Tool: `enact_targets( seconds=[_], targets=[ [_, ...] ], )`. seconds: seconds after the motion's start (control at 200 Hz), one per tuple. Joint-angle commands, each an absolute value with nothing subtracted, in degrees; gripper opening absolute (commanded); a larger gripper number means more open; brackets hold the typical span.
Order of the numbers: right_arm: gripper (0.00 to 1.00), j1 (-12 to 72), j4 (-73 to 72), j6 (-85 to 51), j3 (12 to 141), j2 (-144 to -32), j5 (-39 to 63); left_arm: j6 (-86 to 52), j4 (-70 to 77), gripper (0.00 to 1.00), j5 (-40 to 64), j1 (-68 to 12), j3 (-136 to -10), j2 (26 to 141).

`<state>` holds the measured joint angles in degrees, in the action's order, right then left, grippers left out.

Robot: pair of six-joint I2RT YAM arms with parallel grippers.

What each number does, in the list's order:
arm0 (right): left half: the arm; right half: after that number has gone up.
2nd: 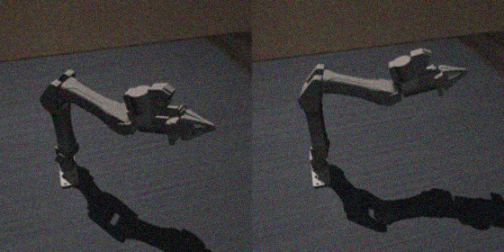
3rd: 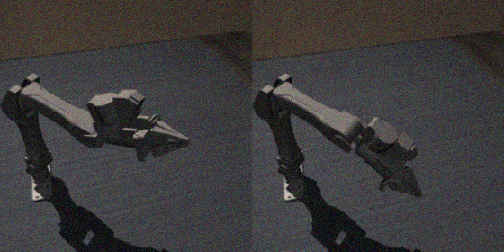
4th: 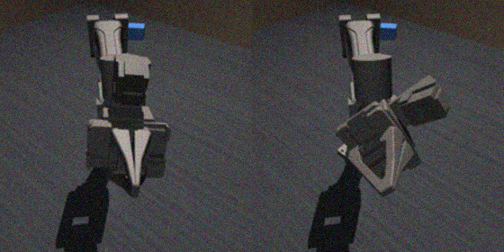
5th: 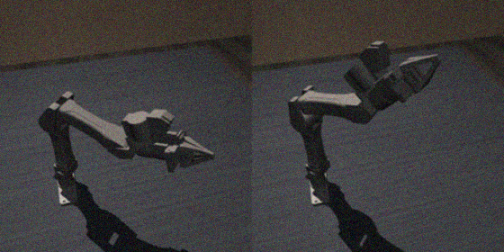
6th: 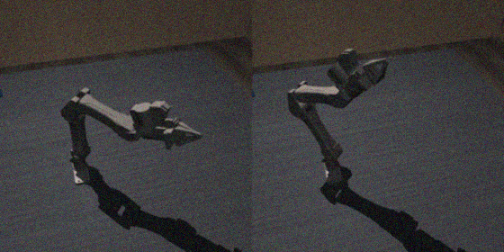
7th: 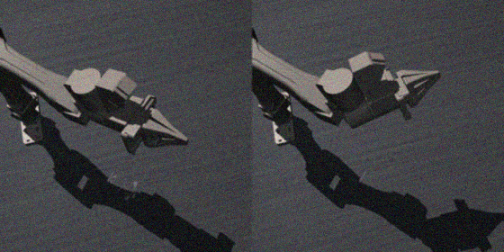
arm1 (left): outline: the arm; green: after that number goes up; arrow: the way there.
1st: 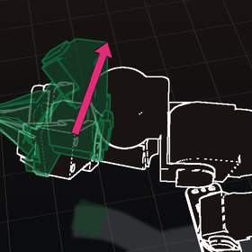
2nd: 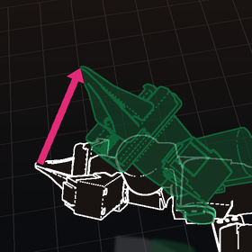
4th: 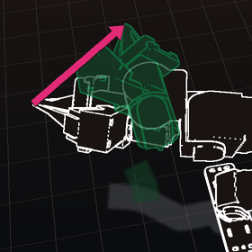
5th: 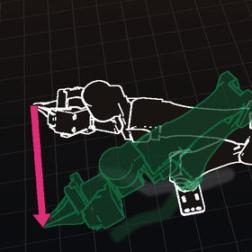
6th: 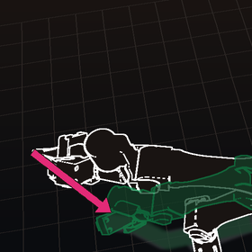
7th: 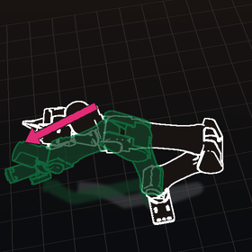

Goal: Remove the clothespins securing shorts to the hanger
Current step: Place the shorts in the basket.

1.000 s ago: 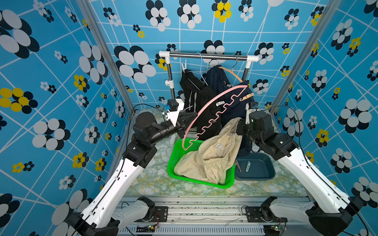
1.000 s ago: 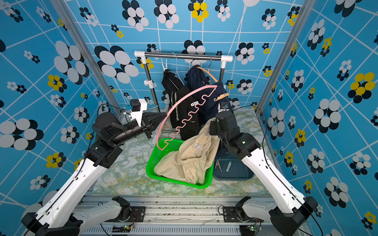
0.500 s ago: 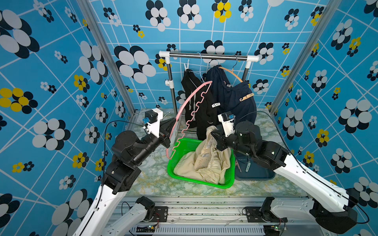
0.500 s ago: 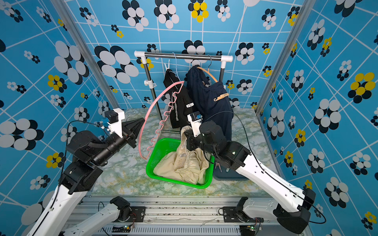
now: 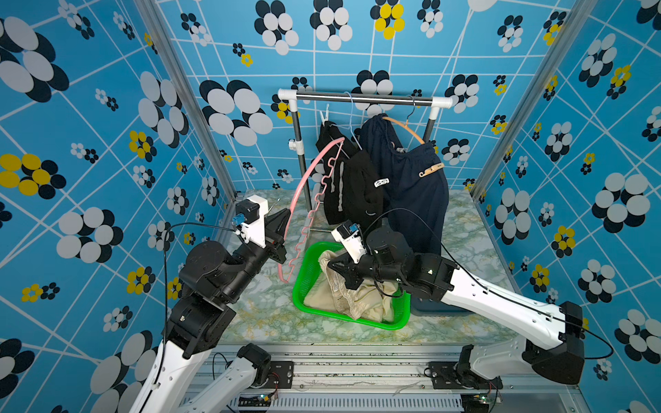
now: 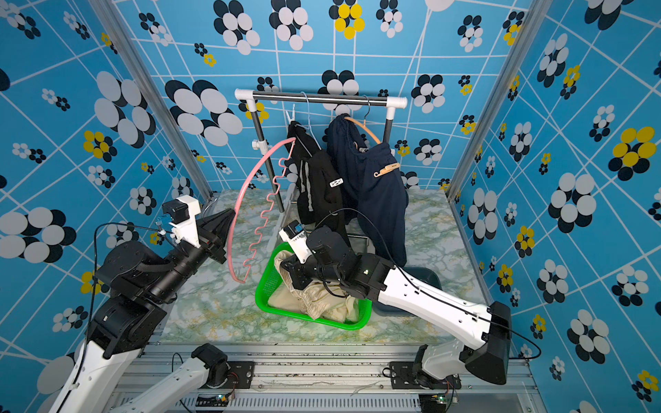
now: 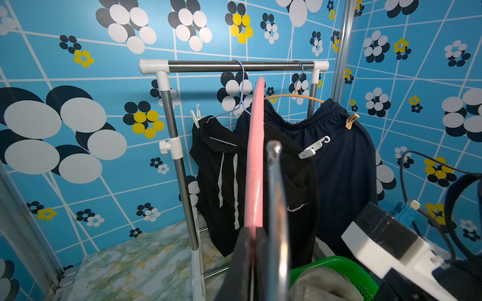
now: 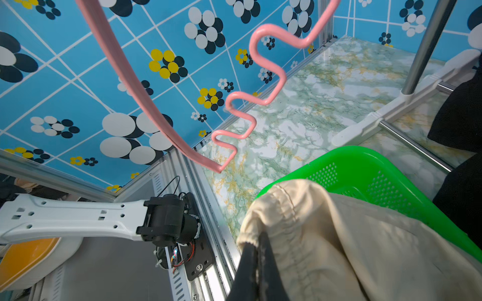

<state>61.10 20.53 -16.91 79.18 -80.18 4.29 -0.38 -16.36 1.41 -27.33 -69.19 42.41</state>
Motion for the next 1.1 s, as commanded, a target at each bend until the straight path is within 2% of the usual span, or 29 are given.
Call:
enact_targets(
  seconds=[0.0, 0.17, 0.725, 0.95, 1.095],
  targets=[
    [0.00, 61.17, 21.92, -16.96, 79.39, -81.72, -0.27, -0.04, -13.81, 0.00, 0.50, -26.81, -68.56, 42.31],
    [0.00, 60.84, 23.16, -18.39, 77.63, -86.72, -6.65, -0.50, -13.89, 0.00, 0.82, -26.81, -68.64, 43.39],
    [0.01, 54.99, 13.44, -25.94, 75.84, -103.36, -3.77, -1.05, -15.20, 0.00, 0.98, -26.76, -67.68, 45.78],
    [0.11, 53.79, 13.53, -26.15, 77.81, -108.74, -1.59, -1.05, -16.08, 0.00, 1.42, -26.63, -67.52, 47.49],
    [0.26, 53.44, 15.17, -26.14, 78.84, -109.95, -1.58, -1.05, -16.48, 0.00, 0.87, -26.37, -66.75, 48.02]
  ],
)
